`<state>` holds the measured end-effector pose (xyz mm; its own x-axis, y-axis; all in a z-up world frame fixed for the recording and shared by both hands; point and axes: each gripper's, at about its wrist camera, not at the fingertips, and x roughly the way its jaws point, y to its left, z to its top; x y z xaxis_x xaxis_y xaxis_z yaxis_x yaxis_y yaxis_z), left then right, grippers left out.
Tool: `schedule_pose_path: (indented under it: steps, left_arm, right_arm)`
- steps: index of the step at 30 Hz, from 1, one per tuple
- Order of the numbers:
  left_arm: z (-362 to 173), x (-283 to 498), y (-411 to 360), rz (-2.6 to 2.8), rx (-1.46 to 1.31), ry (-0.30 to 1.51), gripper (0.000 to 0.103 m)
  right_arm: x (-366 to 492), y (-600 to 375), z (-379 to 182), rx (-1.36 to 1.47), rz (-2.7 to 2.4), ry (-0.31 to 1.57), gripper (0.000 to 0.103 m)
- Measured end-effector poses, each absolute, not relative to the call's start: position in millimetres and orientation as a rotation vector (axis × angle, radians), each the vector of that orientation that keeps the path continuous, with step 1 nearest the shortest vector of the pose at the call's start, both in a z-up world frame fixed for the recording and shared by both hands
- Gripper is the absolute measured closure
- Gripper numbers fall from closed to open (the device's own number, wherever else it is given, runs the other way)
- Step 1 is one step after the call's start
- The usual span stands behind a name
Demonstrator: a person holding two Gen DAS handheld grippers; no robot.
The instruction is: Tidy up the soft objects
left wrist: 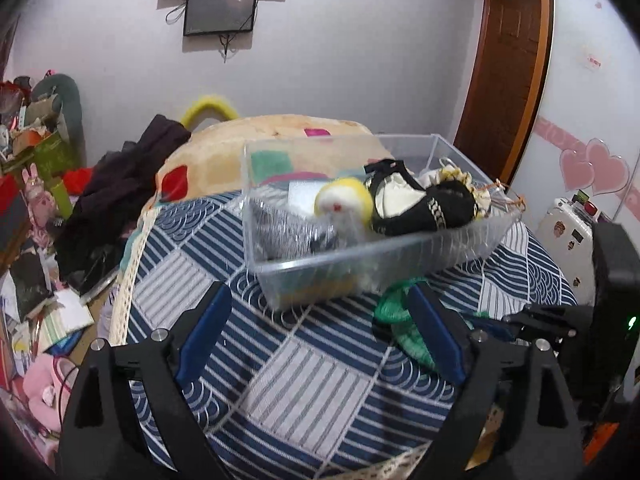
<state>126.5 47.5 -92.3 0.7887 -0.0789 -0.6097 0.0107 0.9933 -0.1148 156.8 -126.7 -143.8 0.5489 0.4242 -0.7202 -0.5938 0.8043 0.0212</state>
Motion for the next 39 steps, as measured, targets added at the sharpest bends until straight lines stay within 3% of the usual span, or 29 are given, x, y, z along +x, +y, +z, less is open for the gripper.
schedule_pose_path:
  steps: [18,26,31,39]
  left_arm:
    - [-87,112,46,-0.062,-0.133,0.637,0.011]
    - [-82,107,39,-0.061,-0.097,0.611,0.011]
    - [-78,106,41,-0.052,-0.102,0.605,0.011]
    - [-46,95,42,-0.025,-0.099,0.507,0.011]
  right_arm:
    - [162,-150,-44,-0.109,0.490,0.444,0.094]
    - [210,-111,-84,-0.177,0.428,0.589,0.090]
    - [198,-118,-75,-0.192,0.422,0.571,0.065]
    - [167,-143,-48,-0.140,0.480,0.494,0.055]
